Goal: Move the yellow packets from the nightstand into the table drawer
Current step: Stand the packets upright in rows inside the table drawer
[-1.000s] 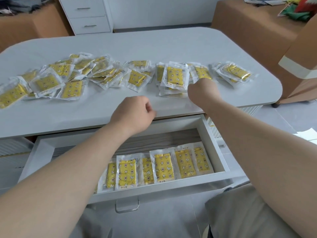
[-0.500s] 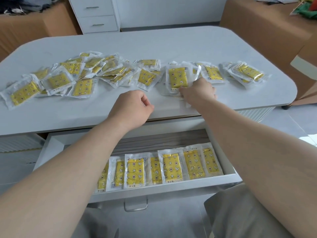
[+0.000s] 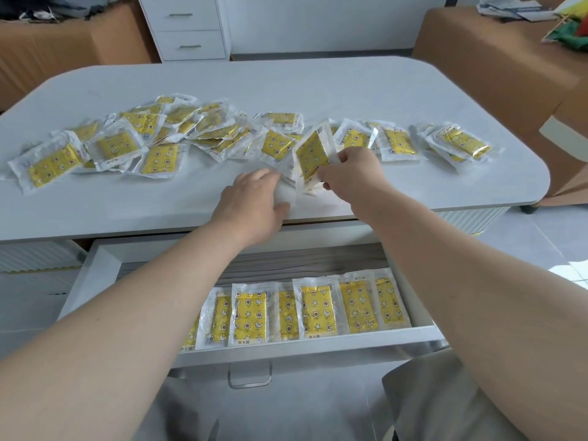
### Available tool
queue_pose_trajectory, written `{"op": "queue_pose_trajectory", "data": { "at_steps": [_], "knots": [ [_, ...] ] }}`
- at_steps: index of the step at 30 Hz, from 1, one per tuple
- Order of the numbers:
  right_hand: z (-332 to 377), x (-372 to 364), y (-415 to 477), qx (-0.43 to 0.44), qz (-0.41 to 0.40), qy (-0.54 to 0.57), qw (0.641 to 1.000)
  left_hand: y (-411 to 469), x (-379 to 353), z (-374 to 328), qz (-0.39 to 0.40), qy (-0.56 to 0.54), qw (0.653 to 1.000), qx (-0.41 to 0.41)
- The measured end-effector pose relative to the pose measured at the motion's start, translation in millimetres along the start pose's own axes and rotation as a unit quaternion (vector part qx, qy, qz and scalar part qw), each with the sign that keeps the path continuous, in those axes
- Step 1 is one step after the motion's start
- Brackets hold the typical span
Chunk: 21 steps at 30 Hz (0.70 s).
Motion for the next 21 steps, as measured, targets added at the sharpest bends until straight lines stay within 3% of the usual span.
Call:
{"op": "queue_pose_trajectory", "data": {
  "at_steps": [8, 14, 16, 18, 21],
  "knots": [
    [5, 22, 2, 0.028, -0.058, 0.059, 0.996, -4, -35, -7, 0.096, 0.071, 0.991, -0.062],
    [2, 26, 2, 0.011, -0.045, 0.122, 0.992, -3, -18, -18, -0.003, 0.123, 0.990, -0.066],
    [-2, 20, 1, -0.077, 0.003, 0.287, 0.955, -4, -11, -18, -0.014, 0.166, 0.985, -0.049],
    [-5, 12, -4, -0.155, 0.044, 0.431, 0.888, -8, -6, -16, -0.016, 0.204, 0.978, -0.030],
    [-6, 6, -11, -0.187, 0.082, 0.473, 0.857, -12, 2, -11, -0.034, 0.209, 0.977, 0.005]
  ]
}}
Point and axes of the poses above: each hand's wrist, its own y-axis towards the middle knuckle, its own x-axis out of the back of the hand, z = x × y, the point moved 7 cm from there along y, towards the middle knuckle, and after that the axes turned 7 degrees about -z, right-handed, at the moved point
